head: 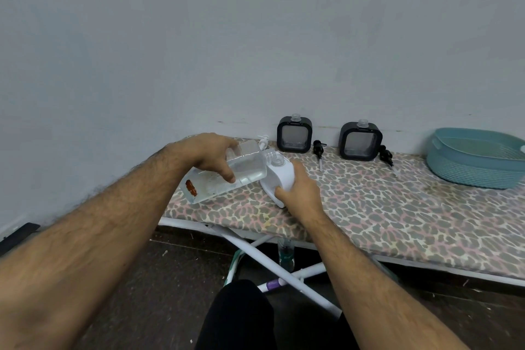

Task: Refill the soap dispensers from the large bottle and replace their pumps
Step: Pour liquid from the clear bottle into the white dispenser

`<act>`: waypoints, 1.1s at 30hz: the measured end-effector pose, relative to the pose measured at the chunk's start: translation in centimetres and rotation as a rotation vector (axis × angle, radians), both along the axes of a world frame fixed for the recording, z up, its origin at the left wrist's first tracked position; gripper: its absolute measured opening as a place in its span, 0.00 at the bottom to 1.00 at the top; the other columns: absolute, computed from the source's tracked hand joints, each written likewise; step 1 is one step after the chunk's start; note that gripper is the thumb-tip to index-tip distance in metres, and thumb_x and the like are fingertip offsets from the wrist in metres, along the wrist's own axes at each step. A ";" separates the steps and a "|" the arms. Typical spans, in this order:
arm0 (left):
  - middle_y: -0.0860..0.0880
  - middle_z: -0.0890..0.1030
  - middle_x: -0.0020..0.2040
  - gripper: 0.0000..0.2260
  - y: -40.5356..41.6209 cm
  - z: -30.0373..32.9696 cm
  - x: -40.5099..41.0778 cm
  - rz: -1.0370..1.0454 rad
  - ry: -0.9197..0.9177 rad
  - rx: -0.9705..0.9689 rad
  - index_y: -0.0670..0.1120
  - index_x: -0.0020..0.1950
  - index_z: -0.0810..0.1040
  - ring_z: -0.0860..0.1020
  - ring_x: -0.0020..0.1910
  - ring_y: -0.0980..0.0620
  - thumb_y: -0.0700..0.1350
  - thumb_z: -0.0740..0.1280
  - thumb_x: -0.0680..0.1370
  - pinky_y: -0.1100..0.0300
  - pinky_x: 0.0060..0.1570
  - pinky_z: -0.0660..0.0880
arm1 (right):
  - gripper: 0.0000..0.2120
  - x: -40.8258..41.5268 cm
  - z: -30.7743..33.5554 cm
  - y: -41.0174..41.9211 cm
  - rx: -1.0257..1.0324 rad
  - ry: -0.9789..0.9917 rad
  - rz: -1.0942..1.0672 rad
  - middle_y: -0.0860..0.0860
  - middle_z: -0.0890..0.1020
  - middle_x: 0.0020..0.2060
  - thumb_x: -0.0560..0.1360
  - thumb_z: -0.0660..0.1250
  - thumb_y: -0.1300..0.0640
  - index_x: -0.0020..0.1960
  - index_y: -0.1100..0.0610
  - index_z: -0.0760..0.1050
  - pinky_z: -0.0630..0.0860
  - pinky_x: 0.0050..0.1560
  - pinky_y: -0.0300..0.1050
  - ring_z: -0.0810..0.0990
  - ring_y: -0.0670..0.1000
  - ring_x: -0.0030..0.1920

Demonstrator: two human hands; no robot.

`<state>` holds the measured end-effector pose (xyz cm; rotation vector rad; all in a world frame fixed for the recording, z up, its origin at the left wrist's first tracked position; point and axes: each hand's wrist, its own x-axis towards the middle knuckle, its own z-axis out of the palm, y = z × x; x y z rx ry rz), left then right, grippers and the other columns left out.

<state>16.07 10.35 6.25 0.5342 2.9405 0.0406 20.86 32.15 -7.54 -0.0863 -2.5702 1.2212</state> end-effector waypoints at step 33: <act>0.58 0.75 0.44 0.34 1.0 1.5 -0.4 0.043 -0.082 -0.073 0.53 0.67 0.71 0.78 0.49 0.50 0.56 0.79 0.65 0.54 0.48 0.76 | 0.33 0.3 0.4 -0.1 0.007 0.020 -0.003 0.53 0.79 0.60 0.70 0.73 0.51 0.71 0.50 0.63 0.81 0.48 0.52 0.79 0.55 0.54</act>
